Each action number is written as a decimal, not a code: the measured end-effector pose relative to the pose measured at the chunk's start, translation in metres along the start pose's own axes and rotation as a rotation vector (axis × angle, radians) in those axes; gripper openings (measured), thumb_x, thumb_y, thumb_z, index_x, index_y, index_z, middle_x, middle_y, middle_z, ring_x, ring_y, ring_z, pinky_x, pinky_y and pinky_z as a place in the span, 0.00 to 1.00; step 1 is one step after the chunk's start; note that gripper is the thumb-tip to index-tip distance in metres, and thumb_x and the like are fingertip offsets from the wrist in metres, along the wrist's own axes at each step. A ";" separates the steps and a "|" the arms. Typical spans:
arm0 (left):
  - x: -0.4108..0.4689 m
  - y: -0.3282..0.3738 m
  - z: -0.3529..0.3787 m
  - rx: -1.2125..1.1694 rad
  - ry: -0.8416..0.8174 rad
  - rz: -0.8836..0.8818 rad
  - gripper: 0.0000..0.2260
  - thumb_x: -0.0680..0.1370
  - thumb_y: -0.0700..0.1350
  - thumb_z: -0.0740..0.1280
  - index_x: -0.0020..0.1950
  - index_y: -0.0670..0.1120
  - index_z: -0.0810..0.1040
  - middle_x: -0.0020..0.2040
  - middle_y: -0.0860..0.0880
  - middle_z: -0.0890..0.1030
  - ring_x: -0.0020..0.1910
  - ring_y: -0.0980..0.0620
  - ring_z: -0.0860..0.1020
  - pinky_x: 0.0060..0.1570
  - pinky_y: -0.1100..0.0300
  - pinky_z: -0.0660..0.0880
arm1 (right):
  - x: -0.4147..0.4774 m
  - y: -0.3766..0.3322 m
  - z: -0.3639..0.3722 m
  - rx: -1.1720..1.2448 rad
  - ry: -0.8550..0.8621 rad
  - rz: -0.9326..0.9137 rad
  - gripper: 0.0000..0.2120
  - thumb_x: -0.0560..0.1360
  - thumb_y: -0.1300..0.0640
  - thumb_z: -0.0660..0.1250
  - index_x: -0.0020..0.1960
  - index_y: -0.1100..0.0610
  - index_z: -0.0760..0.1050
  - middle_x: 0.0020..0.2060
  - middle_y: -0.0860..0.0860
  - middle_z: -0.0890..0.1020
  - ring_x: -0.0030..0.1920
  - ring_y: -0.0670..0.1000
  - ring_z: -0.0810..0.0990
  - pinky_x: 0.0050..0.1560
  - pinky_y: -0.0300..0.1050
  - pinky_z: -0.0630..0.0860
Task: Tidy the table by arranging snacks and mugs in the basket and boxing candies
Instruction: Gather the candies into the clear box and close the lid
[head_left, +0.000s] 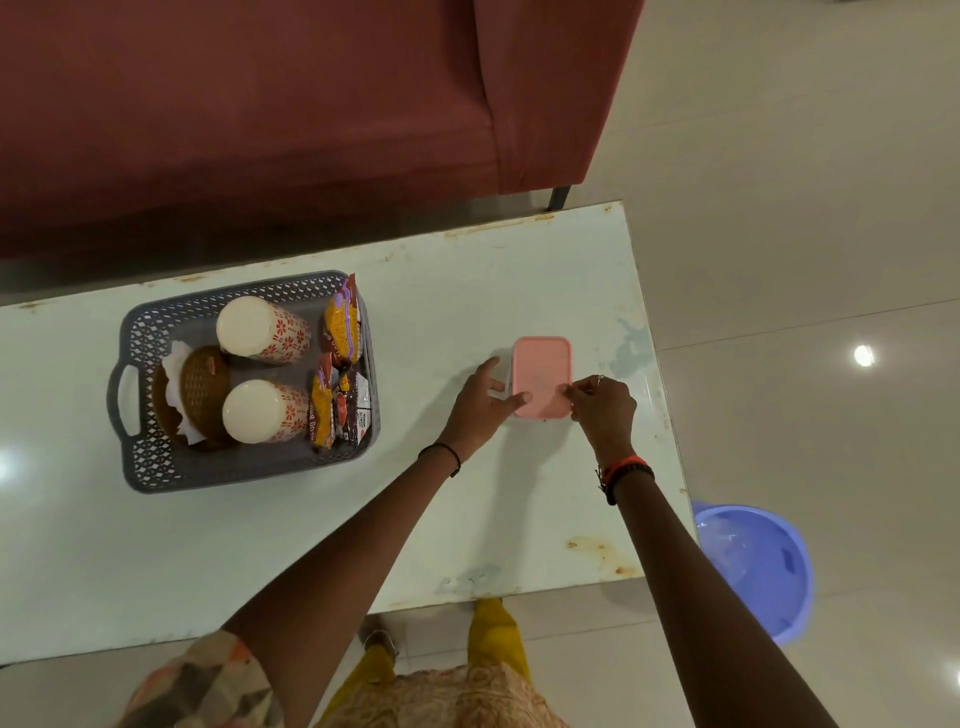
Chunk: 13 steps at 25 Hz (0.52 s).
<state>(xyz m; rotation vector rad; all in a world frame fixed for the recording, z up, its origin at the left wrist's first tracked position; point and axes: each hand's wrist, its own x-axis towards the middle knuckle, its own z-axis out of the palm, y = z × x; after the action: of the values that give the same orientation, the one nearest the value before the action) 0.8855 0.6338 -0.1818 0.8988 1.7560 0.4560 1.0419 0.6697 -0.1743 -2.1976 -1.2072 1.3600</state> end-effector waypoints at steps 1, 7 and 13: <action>0.000 -0.001 0.002 0.022 -0.016 0.021 0.31 0.73 0.51 0.70 0.72 0.46 0.62 0.60 0.45 0.74 0.56 0.48 0.75 0.53 0.57 0.73 | -0.001 -0.001 0.002 0.006 -0.011 -0.001 0.09 0.73 0.61 0.68 0.50 0.66 0.80 0.46 0.62 0.84 0.44 0.60 0.83 0.46 0.38 0.79; -0.002 0.003 0.002 0.121 -0.016 0.105 0.31 0.74 0.43 0.69 0.74 0.45 0.59 0.63 0.40 0.72 0.57 0.44 0.75 0.58 0.49 0.75 | -0.005 -0.004 0.006 -0.073 -0.042 -0.012 0.15 0.76 0.64 0.63 0.61 0.66 0.76 0.59 0.62 0.81 0.56 0.63 0.80 0.61 0.53 0.76; -0.003 0.010 -0.002 0.639 0.082 0.307 0.39 0.72 0.45 0.71 0.76 0.47 0.51 0.74 0.40 0.57 0.73 0.40 0.60 0.72 0.44 0.60 | -0.008 -0.007 0.006 -0.170 -0.029 -0.058 0.13 0.76 0.64 0.63 0.60 0.66 0.77 0.59 0.60 0.80 0.58 0.60 0.79 0.57 0.46 0.75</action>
<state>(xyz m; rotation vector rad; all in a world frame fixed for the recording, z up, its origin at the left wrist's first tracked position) 0.8874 0.6383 -0.1719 1.6325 1.8749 0.1144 1.0315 0.6668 -0.1677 -2.2419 -1.4339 1.3148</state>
